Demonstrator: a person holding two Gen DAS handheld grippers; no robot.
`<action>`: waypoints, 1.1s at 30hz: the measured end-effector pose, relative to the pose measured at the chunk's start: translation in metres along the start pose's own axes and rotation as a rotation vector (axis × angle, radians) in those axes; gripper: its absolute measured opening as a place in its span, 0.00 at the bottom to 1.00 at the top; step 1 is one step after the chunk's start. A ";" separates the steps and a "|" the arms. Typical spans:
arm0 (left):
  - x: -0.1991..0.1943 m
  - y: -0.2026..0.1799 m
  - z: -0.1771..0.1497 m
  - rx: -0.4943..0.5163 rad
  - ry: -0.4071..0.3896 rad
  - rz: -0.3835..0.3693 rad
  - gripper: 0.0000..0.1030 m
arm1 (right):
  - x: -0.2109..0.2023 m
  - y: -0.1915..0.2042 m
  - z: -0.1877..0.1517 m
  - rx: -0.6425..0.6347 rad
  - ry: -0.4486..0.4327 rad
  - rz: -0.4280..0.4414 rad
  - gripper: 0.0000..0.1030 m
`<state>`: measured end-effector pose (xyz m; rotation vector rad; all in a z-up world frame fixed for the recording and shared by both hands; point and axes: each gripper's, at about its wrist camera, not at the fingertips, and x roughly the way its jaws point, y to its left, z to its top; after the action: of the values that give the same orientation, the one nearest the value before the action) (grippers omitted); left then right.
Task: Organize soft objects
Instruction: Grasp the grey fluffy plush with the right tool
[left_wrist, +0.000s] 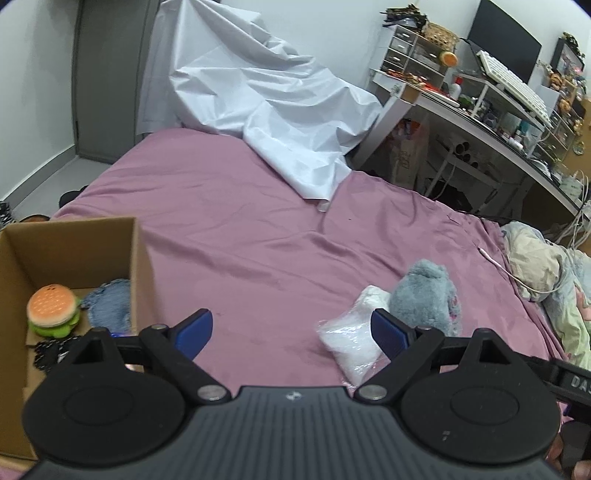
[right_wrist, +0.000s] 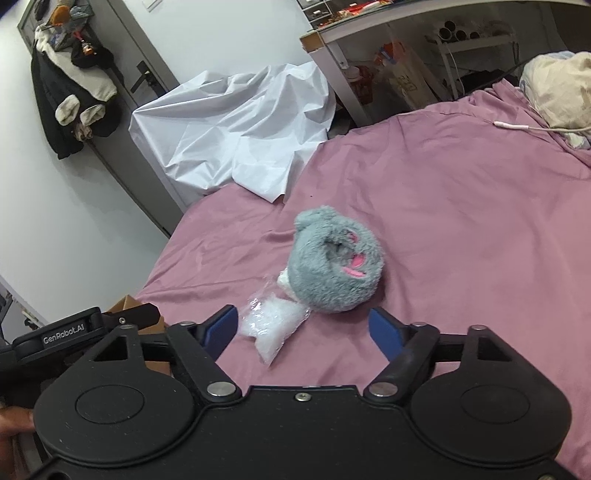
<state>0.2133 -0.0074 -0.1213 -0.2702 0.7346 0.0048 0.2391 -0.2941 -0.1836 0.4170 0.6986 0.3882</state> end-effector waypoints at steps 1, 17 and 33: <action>0.002 -0.002 0.000 0.001 0.002 -0.004 0.89 | 0.002 -0.003 0.002 0.008 0.001 -0.003 0.65; 0.038 -0.045 0.008 0.124 0.038 -0.060 0.89 | 0.040 -0.043 0.028 0.081 -0.006 -0.034 0.55; 0.068 -0.076 0.019 0.188 0.072 -0.078 0.86 | 0.071 -0.084 0.024 0.162 0.034 0.105 0.18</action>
<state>0.2837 -0.0826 -0.1344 -0.1199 0.7903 -0.1479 0.3221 -0.3374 -0.2454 0.6030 0.7462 0.4401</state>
